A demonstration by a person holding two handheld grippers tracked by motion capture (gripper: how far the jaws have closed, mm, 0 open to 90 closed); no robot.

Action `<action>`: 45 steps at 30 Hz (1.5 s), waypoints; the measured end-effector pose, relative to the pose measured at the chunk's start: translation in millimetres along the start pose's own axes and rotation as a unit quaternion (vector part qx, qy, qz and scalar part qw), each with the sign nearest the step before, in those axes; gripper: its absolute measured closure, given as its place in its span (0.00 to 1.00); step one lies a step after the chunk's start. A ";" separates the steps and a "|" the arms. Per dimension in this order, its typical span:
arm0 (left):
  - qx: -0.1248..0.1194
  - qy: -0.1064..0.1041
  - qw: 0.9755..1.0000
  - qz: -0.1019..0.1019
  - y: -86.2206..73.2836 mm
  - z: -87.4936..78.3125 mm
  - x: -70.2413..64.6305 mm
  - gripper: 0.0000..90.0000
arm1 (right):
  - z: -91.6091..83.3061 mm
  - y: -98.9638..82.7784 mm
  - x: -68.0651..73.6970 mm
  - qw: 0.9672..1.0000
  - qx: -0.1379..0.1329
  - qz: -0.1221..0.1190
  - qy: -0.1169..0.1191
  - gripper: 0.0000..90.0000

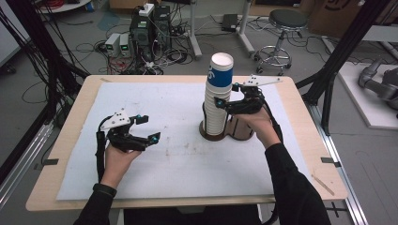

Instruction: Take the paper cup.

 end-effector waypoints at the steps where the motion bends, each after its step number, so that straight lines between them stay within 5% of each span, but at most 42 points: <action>1: 0.000 -0.001 1.000 -0.001 -0.2 0.4 -0.3 0.15 | 0.7 0.4 0.5 1.000 0.001 0.000 0.001 0.15; 24: 0.001 -0.007 1.000 -0.011 4.6 2.6 -5.4 0.15 | 1.8 1.8 -1.8 1.000 0.009 -0.023 -0.007 0.15; 31: -0.020 -0.015 1.000 -0.003 38.8 4.1 -16.8 0.15 | 1.8 2.1 -1.2 1.000 0.008 -0.023 -0.011 0.15; 38: -0.015 -0.030 0.999 0.019 80.5 22.8 -28.5 0.15 | 0.5 1.7 -0.3 1.000 0.011 -0.024 -0.013 0.15; 45: -0.030 -0.038 0.999 0.016 117.8 40.4 -31.2 0.15 | 0.8 2.1 -0.3 0.999 0.010 -0.029 -0.016 0.15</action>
Point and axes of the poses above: each handheld gripper's, and its own axes: z roughly forward along the jaws, y roughly out of its top, x roughly to its left, the point moved 10 cm from there along z, roughly forward along the jaws, and after that the axes turned 3 degrees about y, right-handed, at the moved point
